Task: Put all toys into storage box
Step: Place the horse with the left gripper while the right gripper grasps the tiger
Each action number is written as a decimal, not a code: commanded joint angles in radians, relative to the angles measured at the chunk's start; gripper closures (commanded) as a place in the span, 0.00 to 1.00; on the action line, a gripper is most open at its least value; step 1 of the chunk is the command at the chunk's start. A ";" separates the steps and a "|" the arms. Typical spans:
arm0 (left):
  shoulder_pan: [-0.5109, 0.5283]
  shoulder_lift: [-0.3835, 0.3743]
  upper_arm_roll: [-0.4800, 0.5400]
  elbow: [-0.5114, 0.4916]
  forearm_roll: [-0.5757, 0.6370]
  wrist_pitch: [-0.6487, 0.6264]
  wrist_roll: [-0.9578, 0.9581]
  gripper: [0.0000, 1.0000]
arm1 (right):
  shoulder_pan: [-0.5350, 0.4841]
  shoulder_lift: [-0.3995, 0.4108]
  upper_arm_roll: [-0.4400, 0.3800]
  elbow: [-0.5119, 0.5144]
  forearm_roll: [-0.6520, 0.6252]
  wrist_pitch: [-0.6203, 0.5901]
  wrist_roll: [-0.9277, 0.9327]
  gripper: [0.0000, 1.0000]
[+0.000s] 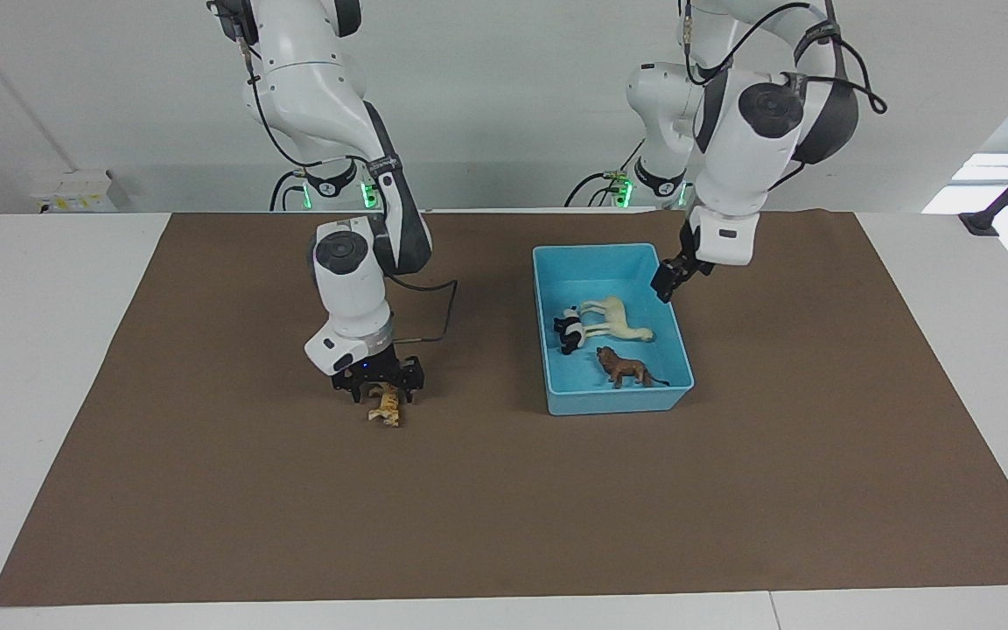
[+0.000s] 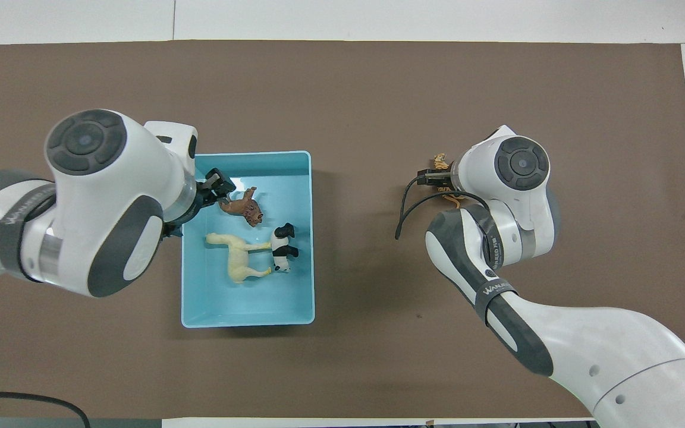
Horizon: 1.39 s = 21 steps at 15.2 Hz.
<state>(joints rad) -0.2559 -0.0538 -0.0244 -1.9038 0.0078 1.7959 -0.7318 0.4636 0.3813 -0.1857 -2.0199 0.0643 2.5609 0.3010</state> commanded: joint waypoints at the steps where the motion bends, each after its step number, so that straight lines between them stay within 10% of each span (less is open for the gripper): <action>1: 0.046 -0.047 -0.002 -0.009 0.006 -0.061 0.150 0.00 | -0.014 -0.013 0.009 -0.062 -0.001 0.070 -0.026 0.23; 4: 0.102 -0.041 0.000 0.043 0.008 -0.116 0.328 0.00 | -0.013 -0.015 0.009 -0.062 -0.001 0.067 -0.019 1.00; 11: 0.138 -0.038 0.000 0.080 0.014 -0.154 0.479 0.00 | -0.011 -0.012 0.009 -0.022 -0.001 0.023 -0.020 1.00; 21: 0.179 -0.030 0.006 0.129 0.026 -0.246 0.669 0.00 | 0.009 -0.005 0.025 0.428 0.002 -0.486 0.045 1.00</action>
<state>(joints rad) -0.0876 -0.0905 -0.0177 -1.8070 0.0186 1.5983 -0.1066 0.4735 0.3654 -0.1784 -1.7224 0.0638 2.1981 0.3068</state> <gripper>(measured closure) 0.000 0.639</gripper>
